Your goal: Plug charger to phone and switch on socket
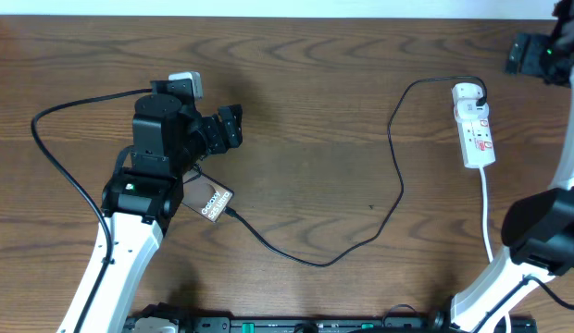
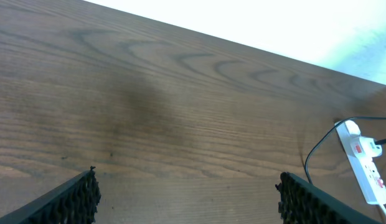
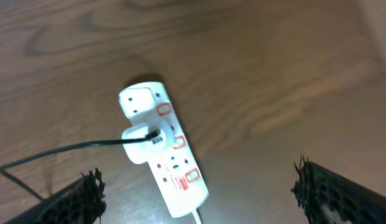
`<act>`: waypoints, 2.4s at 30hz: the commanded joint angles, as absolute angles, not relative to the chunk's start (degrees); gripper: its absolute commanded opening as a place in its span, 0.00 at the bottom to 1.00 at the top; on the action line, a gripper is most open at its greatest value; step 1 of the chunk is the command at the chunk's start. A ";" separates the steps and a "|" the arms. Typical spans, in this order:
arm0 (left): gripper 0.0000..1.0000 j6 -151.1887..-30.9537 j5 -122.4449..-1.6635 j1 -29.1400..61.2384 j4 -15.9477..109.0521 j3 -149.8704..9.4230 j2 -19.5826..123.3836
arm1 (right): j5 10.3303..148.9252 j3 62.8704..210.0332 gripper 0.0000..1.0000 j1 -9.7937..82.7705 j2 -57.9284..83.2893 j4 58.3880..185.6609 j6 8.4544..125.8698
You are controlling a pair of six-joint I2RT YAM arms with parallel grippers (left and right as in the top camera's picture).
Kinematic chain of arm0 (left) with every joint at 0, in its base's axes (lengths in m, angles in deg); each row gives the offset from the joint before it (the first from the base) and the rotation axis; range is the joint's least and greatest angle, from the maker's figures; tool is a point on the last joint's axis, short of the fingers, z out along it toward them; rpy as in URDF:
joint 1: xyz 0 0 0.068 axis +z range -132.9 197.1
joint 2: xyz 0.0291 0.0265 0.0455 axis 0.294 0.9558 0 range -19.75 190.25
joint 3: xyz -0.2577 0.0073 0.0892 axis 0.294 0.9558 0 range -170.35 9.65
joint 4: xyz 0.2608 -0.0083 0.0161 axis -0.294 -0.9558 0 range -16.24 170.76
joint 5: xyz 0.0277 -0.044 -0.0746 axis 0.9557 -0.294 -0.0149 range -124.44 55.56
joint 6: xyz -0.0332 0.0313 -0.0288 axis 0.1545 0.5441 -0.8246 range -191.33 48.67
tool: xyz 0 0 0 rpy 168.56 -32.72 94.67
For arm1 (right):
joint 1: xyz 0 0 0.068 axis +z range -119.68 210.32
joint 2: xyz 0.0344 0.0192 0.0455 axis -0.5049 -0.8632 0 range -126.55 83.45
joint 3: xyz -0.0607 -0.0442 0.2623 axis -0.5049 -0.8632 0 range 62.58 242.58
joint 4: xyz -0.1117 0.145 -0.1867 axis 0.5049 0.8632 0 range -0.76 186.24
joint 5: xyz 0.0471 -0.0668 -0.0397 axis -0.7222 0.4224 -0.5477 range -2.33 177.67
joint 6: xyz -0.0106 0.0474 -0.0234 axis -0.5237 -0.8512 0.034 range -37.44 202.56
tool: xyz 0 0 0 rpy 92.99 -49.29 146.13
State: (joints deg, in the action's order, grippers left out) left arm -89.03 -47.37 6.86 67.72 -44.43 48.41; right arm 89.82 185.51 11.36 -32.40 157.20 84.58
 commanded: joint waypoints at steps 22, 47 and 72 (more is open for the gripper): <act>0.89 -87.85 -46.36 6.73 66.23 -45.11 48.37 | 68.01 154.30 0.99 9.05 -31.85 132.68 97.67; 0.89 -87.87 -46.36 6.73 66.13 -45.11 48.37 | 65.26 146.87 0.99 9.77 -31.98 124.09 92.58; 0.89 -87.85 -46.36 6.73 64.88 -45.11 48.39 | 66.59 146.84 0.99 10.82 -34.91 123.63 92.21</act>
